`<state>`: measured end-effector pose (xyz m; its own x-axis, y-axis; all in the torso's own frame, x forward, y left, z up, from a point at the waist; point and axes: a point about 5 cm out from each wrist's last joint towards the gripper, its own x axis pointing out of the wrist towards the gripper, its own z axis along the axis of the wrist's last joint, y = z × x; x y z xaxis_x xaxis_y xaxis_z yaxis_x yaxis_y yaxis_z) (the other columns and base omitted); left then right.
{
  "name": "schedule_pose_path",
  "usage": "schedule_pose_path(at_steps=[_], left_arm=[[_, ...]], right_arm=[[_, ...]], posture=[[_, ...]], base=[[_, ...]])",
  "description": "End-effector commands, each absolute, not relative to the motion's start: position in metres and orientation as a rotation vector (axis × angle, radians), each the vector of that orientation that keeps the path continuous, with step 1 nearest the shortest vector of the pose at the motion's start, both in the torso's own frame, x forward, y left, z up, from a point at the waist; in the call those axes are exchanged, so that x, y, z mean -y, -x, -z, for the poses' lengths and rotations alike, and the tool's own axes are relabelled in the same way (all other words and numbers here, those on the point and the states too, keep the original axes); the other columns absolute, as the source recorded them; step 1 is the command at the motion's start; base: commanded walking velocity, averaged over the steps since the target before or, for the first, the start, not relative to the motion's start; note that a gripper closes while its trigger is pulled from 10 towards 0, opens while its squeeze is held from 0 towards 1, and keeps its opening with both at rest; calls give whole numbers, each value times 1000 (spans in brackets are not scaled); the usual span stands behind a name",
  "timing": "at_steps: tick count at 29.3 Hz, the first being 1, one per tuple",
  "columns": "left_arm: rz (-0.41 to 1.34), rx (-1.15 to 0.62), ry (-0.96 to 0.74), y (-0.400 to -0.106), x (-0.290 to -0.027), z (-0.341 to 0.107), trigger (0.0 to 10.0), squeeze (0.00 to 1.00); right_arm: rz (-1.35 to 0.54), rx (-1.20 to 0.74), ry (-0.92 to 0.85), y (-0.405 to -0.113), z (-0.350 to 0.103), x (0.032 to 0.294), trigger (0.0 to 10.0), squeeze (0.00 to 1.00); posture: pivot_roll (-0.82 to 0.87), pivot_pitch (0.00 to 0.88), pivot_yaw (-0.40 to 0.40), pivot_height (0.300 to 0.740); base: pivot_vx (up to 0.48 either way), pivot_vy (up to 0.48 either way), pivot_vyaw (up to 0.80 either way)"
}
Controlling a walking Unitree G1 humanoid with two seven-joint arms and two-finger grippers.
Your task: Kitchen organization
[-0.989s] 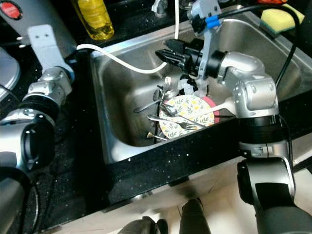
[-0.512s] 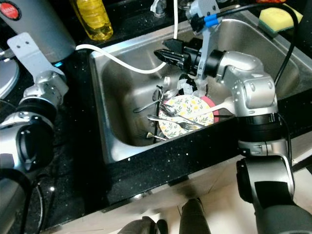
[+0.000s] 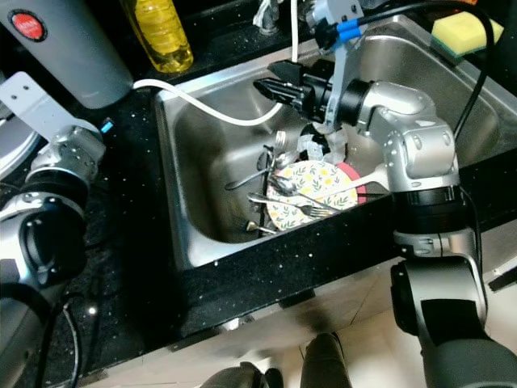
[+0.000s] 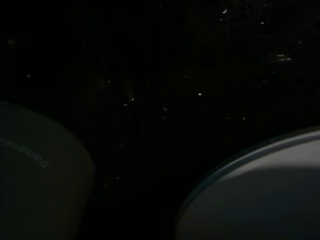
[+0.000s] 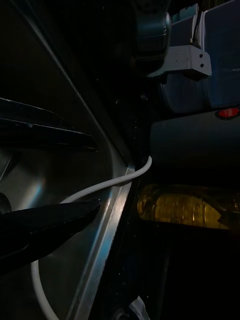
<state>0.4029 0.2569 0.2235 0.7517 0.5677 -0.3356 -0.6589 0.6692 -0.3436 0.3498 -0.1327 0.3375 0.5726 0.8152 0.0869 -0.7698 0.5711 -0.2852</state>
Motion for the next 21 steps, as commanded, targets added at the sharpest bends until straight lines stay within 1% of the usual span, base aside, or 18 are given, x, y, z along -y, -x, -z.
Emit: schedule_pose_path(at_steps=[1,2,3,4,5,6,7,8,10,18,19,21], left_arm=[[-759,-371,421,-390,-262,-182,3059,0],[-752,-320,393,-393,-263,-191,10000,0],[-732,-266,373,-396,-262,-200,10000,0],[-732,-266,373,-396,-262,-200,10000,0],[-709,-191,301,-400,-261,-214,10000,0],[-709,-191,301,-400,-261,-214,10000,0],[-699,-136,240,-402,-260,-224,10000,0],[-699,-136,240,-402,-260,-224,10000,0],[-704,-5,94,-404,-261,-246,10000,0],[-676,114,22,-406,-258,-264,10000,0],[-677,170,-20,-405,-257,-272,10000,0],[-693,227,-73,-404,-257,-280,10000,0]], right_arm=[[-959,240,235,-349,-341,127,10000,0],[-958,242,235,-349,-341,127,10000,0],[-958,243,234,-350,-341,127,10000,0],[-958,243,234,-350,-341,127,10000,0],[-960,245,234,-350,-342,127,10000,0],[-960,245,234,-350,-342,127,10000,0],[-963,246,234,-350,-342,126,10000,0],[-963,246,234,-350,-342,126,10000,0],[-981,246,237,-350,-341,122,10000,0],[-986,250,240,-351,-342,121,10000,0],[-985,251,242,-351,-343,122,10000,0],[-985,252,244,-351,-343,122,10000,0]], posture=[[-197,217,155,740],[-193,212,150,740],[-192,210,146,740],[-192,210,146,740],[-189,208,140,740],[-189,208,140,740],[-189,208,140,740],[-189,208,140,740],[-186,199,130,740],[-191,191,128,740],[-194,187,128,740],[-197,183,126,740]], base=[[0,0,0],[0,0,0],[0,0,0],[0,0,0],[0,0,0],[0,0,0],[0,0,0],[0,0,0],[0,0,0],[0,0,0],[0,0,0],[0,0,0]])
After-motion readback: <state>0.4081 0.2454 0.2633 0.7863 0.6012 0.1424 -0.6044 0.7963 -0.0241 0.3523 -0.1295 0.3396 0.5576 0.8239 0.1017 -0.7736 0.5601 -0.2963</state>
